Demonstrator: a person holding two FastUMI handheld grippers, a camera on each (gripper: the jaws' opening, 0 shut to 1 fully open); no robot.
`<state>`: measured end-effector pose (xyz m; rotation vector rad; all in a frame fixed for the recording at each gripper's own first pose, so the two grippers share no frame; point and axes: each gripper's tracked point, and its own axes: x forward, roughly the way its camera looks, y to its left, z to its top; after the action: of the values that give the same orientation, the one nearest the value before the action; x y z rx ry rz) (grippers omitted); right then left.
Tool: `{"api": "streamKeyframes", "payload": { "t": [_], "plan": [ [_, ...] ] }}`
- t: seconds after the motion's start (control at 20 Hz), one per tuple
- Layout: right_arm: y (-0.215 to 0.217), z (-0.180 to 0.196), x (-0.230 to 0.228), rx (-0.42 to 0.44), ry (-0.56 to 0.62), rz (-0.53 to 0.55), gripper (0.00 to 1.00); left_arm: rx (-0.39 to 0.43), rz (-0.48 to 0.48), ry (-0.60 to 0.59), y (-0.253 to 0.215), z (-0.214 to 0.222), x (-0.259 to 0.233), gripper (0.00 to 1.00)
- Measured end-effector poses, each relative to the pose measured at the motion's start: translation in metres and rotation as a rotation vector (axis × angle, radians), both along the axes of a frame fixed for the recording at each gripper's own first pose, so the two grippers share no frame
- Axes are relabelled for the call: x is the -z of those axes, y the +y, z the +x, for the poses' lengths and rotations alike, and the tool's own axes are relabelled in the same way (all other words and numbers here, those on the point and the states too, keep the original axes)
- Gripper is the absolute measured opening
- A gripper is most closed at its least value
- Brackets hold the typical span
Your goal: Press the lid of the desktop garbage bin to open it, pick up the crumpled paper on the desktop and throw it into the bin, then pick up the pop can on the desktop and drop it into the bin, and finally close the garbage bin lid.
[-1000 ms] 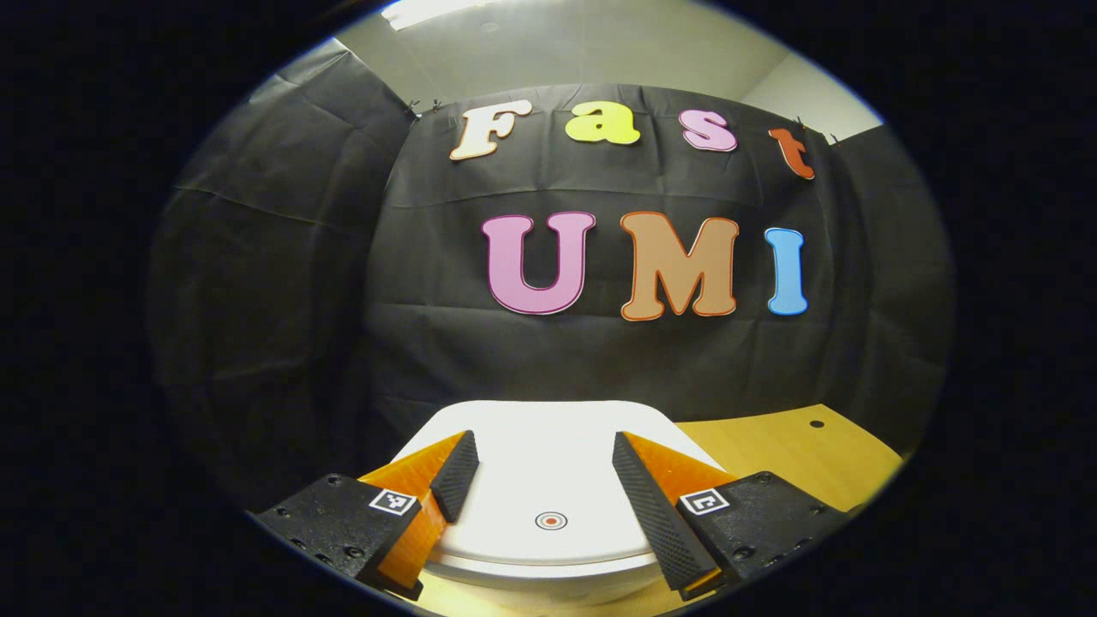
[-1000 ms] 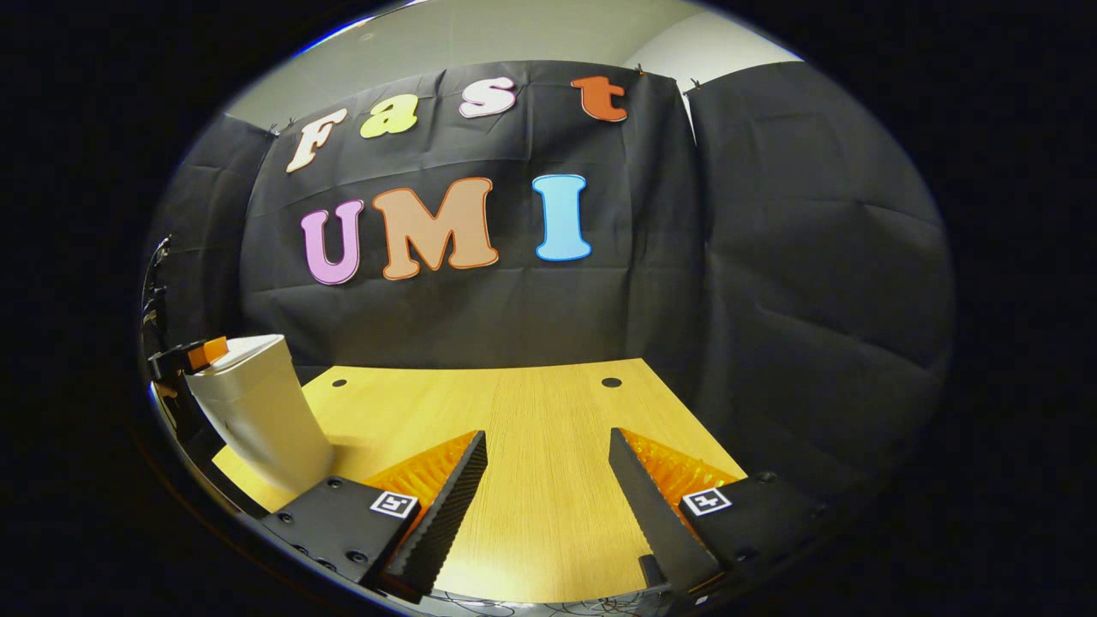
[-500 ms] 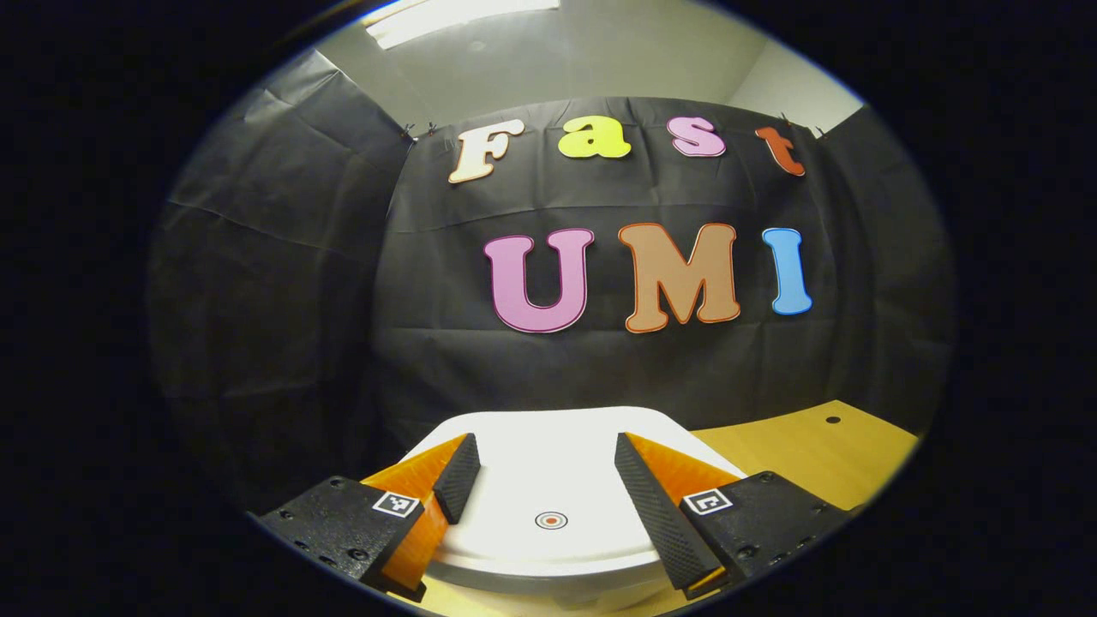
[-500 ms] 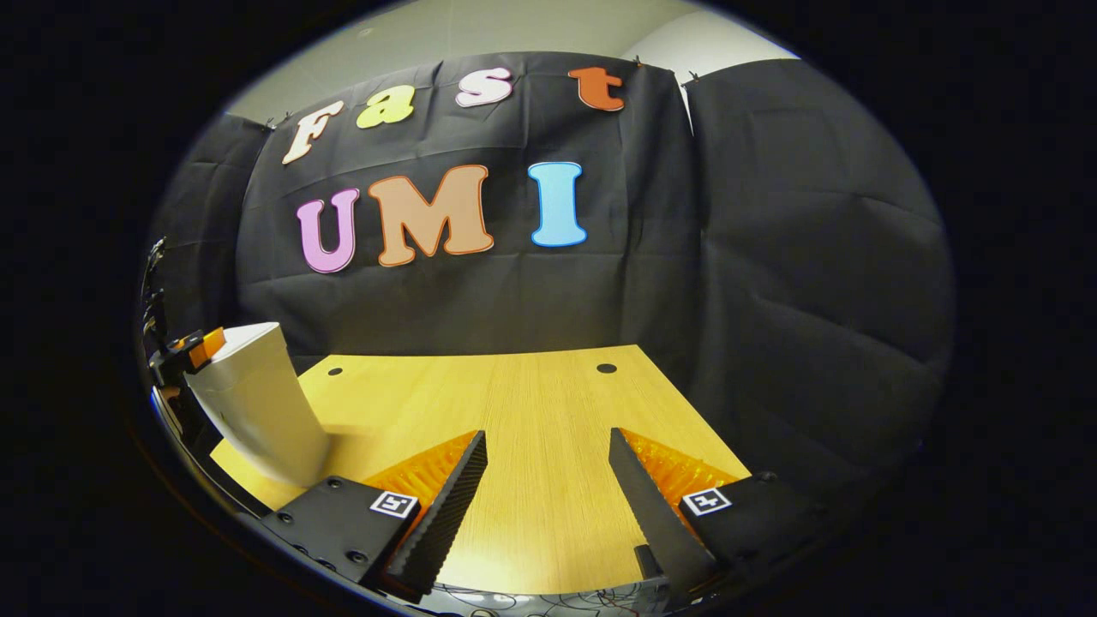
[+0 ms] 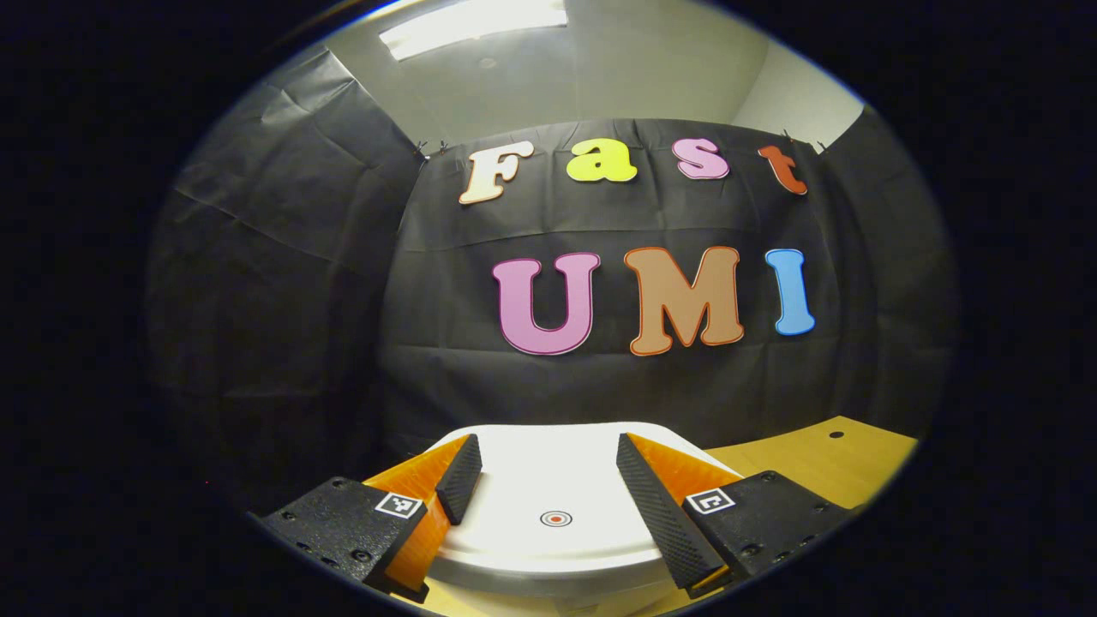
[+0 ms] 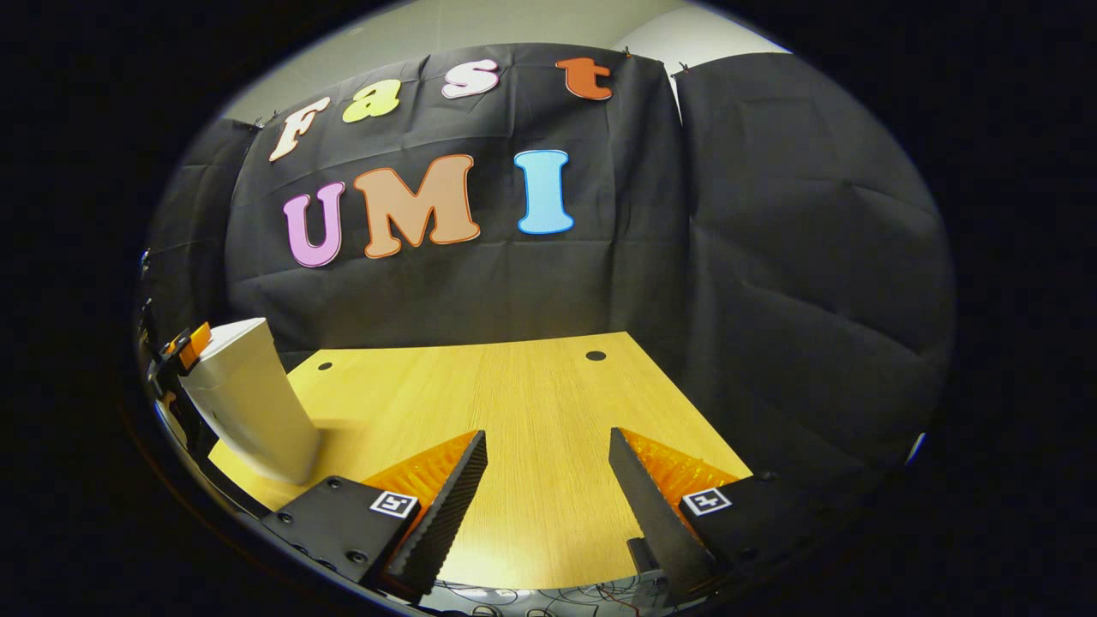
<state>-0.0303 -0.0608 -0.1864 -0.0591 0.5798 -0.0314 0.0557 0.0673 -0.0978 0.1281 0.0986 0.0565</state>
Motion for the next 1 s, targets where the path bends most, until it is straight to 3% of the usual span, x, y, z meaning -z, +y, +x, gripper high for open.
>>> {"api": "streamKeyframes", "payload": {
  "t": [0.5, 0.9, 1.0],
  "plan": [
    [0.008, 0.011, 0.014, -0.025, 0.038, 0.012, 0.96, 0.002, -0.003, 0.011, 0.001, 0.000, 0.002, 0.95],
    [0.020, 0.020, 0.006, -0.067, 0.011, 0.045, 0.96, -0.012, -0.011, 0.181, 0.001, -0.002, 0.020, 0.96],
    [0.021, 0.022, 0.001, -0.082, -0.007, 0.048, 0.96, -0.007, 0.004, 0.174, 0.002, -0.003, 0.015, 0.96]
  ]
}}
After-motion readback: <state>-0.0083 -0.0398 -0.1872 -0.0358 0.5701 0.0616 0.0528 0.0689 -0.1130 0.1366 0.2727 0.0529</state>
